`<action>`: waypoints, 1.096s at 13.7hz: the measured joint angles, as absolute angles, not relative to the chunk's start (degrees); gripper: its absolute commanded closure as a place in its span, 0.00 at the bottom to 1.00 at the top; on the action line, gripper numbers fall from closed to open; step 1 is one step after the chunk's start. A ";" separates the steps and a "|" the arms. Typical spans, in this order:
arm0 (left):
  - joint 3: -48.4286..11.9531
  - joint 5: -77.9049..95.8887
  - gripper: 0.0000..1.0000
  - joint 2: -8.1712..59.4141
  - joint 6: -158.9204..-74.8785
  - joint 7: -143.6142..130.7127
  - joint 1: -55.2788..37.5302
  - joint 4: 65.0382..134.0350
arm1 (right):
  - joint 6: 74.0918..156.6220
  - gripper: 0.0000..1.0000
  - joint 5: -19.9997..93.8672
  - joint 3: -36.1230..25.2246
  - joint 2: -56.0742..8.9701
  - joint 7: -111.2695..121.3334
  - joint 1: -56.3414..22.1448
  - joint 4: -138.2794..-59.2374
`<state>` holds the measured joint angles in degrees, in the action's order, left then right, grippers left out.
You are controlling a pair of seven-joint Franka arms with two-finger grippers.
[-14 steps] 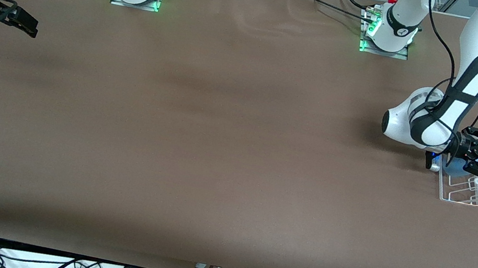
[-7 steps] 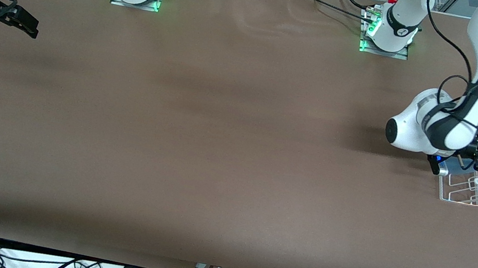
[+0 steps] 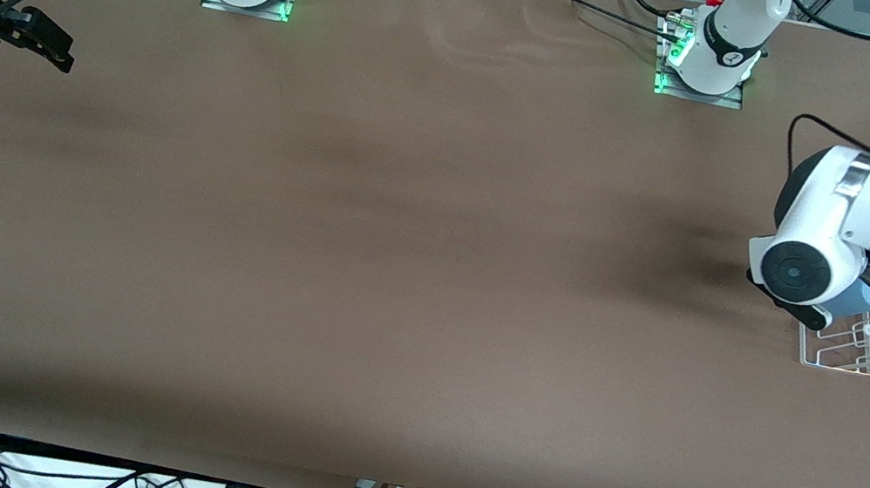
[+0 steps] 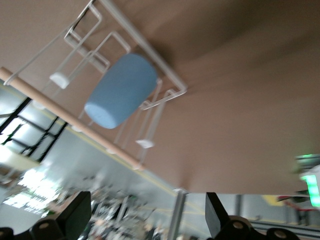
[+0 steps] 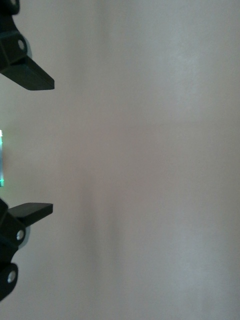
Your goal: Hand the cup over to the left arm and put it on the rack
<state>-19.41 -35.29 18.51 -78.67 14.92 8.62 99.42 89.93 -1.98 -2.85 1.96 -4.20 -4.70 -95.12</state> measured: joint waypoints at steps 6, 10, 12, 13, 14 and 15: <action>-22.93 -19.66 0.00 18.25 -76.97 10.24 8.58 81.92 | 92.55 0.01 -1.95 0.31 1.87 -4.06 -4.71 -94.96; -22.81 -13.51 0.00 18.19 -77.61 10.27 8.97 74.19 | 92.79 0.01 -1.95 0.38 1.86 -4.05 -4.71 -94.17; -21.60 -12.19 0.00 18.05 -81.57 9.71 7.88 73.58 | 92.86 0.01 -1.95 0.38 1.84 -4.05 -4.70 -94.16; -18.95 -11.55 0.00 17.65 -83.37 8.31 5.59 73.69 | 92.88 0.01 -1.95 0.38 1.84 -4.05 -4.70 -94.16; -14.69 -9.15 0.00 16.94 -85.02 6.17 2.34 74.12 | 92.90 0.01 -1.95 0.38 1.84 -4.05 -4.69 -94.16; -11.14 -5.86 0.00 15.78 -86.16 4.40 0.08 75.38 | 92.91 0.01 -1.95 0.38 1.84 -4.05 -4.68 -94.15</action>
